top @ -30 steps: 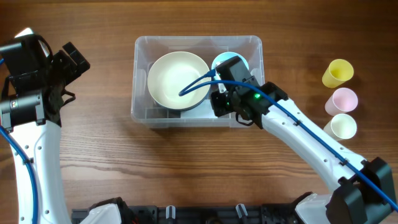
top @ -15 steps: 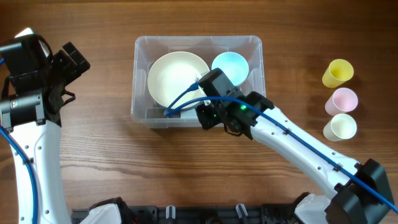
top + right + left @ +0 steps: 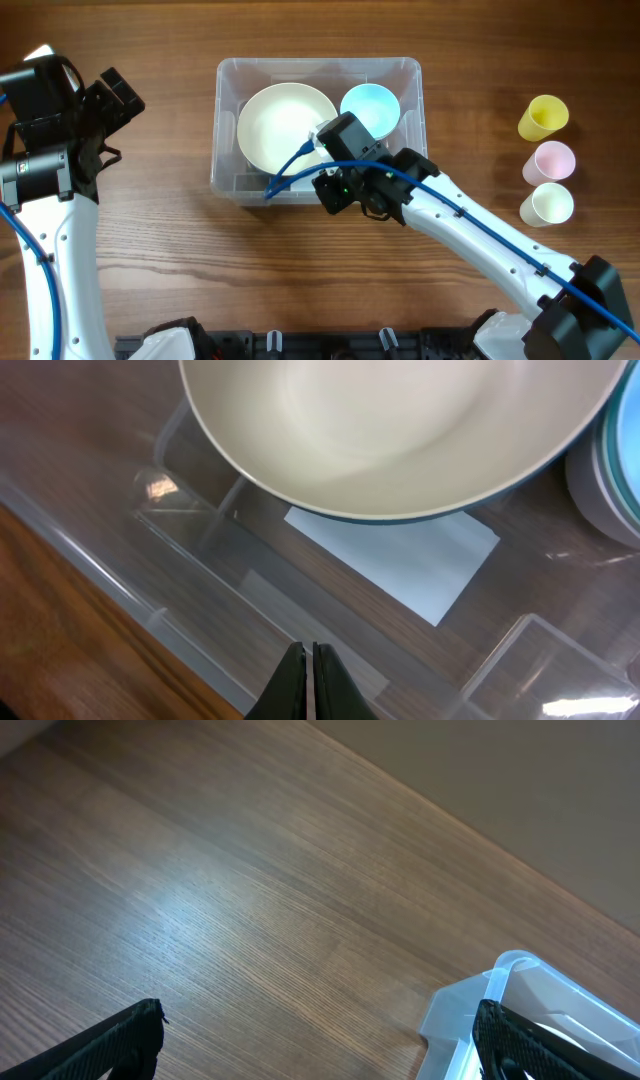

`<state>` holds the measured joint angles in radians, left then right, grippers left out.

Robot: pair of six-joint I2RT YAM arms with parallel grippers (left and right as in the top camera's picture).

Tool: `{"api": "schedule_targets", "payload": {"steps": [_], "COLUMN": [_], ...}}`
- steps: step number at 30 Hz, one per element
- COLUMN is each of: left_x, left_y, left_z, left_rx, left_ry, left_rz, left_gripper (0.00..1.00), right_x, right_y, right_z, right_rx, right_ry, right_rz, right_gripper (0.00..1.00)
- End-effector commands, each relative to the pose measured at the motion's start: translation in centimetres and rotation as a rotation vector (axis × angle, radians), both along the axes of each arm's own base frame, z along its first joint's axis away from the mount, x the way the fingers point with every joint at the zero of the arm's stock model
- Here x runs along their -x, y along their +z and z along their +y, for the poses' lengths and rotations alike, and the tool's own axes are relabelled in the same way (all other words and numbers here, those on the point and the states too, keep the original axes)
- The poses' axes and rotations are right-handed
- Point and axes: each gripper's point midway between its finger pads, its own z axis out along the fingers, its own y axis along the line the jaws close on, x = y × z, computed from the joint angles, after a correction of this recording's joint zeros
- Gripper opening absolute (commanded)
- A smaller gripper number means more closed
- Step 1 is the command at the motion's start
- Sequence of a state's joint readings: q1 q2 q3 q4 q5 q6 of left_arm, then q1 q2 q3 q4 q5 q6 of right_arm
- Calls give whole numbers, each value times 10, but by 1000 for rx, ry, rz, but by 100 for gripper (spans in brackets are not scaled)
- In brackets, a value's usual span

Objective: Pack container
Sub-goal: 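Lower the light blue bowl into the container's right side and release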

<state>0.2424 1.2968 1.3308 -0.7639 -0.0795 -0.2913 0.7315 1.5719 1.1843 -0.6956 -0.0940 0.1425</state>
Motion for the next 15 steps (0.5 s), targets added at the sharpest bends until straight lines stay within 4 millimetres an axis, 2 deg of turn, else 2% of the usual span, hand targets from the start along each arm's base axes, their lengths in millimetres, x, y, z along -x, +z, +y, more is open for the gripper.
{"api": "schedule_targets", "payload": {"steps": [1,11,15], "left_x": [0,0,0], "left_y": [6,6,6], "left_z": [0,0,0], "left_rx": [10,10,10], "left_ry": [2,2,2], "left_rz": [-18,-18,-18], "left_gripper": [100,100,100], "right_x": [14,17,22], "right_y": [-8,-9,-8], "right_z": [7,6,11], "right_rx": [-9,-2,-17], "right_ry": [72,77,141], "right_rz": [51,57,61], "right_gripper": [4,4,4]}}
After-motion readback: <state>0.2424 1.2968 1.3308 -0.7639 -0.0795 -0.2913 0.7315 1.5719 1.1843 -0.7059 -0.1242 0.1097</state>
